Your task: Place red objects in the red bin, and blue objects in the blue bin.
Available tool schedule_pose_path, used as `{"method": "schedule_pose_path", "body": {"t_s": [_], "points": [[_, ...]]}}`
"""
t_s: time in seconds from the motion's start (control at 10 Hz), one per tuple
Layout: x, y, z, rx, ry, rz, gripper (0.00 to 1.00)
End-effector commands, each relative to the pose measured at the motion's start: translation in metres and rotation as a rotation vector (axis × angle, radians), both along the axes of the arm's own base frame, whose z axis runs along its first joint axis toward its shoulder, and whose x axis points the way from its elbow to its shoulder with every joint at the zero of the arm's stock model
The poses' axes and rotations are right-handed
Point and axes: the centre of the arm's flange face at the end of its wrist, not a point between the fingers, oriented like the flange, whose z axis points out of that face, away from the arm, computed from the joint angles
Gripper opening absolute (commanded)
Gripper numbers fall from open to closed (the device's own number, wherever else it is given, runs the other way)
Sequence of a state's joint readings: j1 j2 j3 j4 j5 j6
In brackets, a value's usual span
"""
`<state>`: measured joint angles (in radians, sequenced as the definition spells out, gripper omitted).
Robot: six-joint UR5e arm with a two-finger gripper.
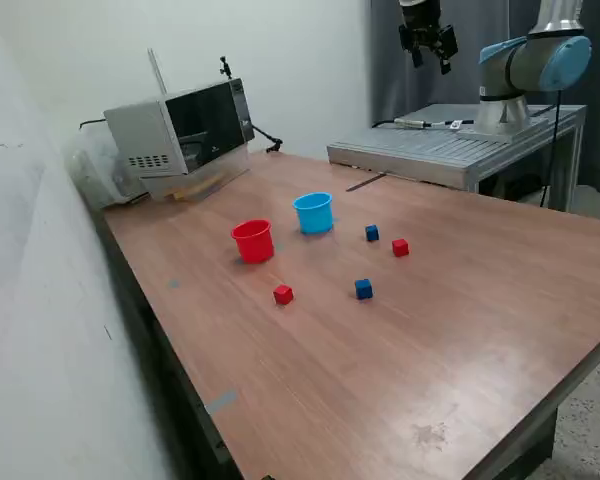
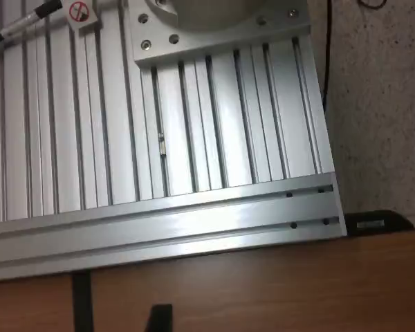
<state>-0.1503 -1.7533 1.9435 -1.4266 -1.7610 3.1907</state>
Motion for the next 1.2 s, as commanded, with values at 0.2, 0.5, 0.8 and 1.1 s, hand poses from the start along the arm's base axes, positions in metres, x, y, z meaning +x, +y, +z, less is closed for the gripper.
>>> {"method": "schedule_pose_path", "body": {"t_s": [0.2, 0.5, 0.8, 1.1], "points": [[-0.003, -0.004, 0.001, -0.002, 0.007, -0.005, 1.00], [-0.008, -0.013, 0.001, -0.097, 0.034, -0.060, 1.00], [-0.076, -0.031, 0.003, -0.155, 0.184, -0.208, 1.00], [-0.141, -0.033, -0.019, -0.130, 0.282, -0.300, 1.00]]}}
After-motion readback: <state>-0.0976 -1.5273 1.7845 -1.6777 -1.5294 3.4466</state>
